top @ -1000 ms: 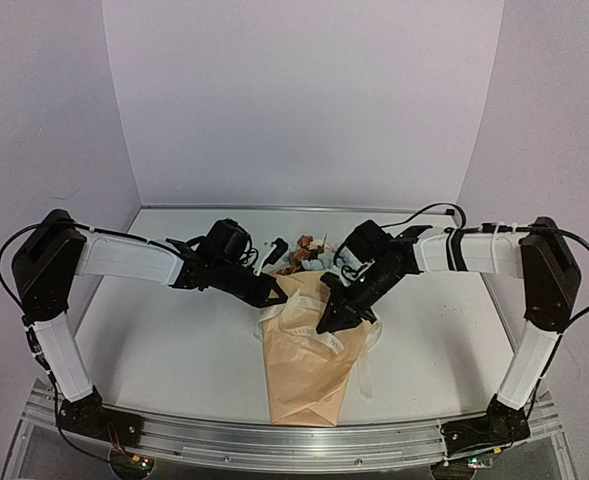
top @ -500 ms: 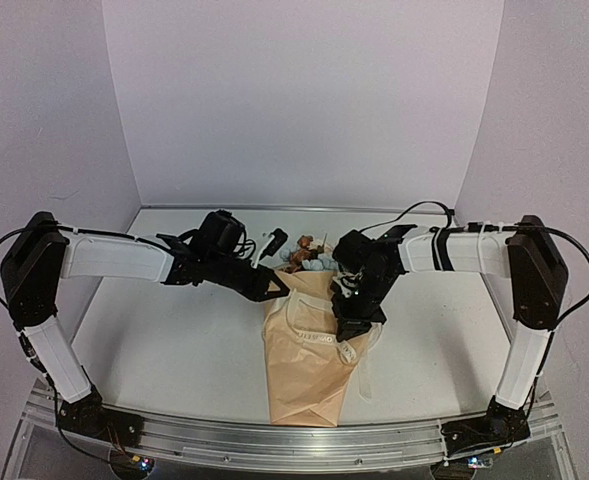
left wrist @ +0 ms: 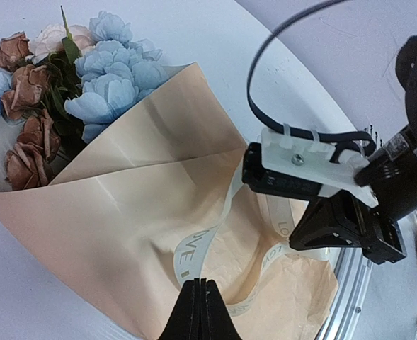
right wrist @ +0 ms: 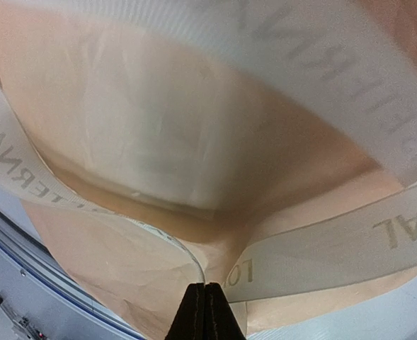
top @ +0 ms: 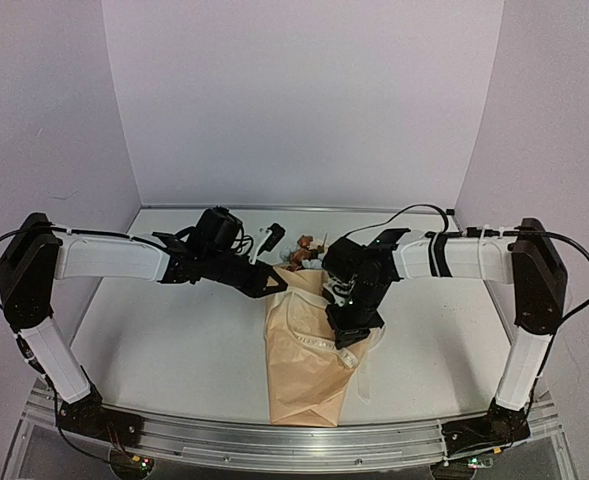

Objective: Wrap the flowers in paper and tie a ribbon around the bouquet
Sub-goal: Cross the ribbon over the folded bouquet.

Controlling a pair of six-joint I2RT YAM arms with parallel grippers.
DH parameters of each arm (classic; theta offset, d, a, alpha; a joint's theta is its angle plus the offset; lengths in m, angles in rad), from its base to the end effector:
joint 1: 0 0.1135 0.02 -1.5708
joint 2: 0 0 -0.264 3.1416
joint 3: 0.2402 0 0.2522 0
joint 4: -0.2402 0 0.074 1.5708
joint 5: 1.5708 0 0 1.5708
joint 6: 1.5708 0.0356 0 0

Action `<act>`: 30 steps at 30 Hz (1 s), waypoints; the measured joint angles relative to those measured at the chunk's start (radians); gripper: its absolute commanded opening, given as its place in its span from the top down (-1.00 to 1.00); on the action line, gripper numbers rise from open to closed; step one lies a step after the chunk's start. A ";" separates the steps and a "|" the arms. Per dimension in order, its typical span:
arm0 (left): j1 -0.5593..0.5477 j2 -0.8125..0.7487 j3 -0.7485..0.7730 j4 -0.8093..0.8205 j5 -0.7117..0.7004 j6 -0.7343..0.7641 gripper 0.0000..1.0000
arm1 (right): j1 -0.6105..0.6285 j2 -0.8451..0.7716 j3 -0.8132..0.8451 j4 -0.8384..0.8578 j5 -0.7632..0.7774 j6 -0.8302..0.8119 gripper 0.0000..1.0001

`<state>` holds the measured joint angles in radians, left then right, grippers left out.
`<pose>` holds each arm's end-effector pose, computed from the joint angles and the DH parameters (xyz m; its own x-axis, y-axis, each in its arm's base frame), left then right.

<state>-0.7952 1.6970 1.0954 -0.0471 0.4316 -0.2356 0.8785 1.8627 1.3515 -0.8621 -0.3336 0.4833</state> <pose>0.2511 -0.2774 0.2220 -0.6172 0.3266 -0.7159 0.7588 0.4876 -0.4318 0.2209 0.2846 0.1933 -0.9113 -0.4111 -0.0245 -0.3895 0.8410 0.3755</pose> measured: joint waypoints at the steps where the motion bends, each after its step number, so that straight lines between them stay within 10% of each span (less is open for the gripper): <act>1: 0.000 0.000 0.000 0.000 -0.002 0.000 1.00 | 0.005 -0.009 -0.011 -0.006 0.000 -0.007 1.00; 30: -0.013 0.024 -0.078 -0.043 0.139 -0.028 0.97 | 0.072 0.064 0.102 0.073 0.267 0.015 1.00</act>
<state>-0.8081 1.7209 1.0173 -0.0899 0.5711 -0.2633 0.9500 1.9267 1.4532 -0.7890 -0.0668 0.4980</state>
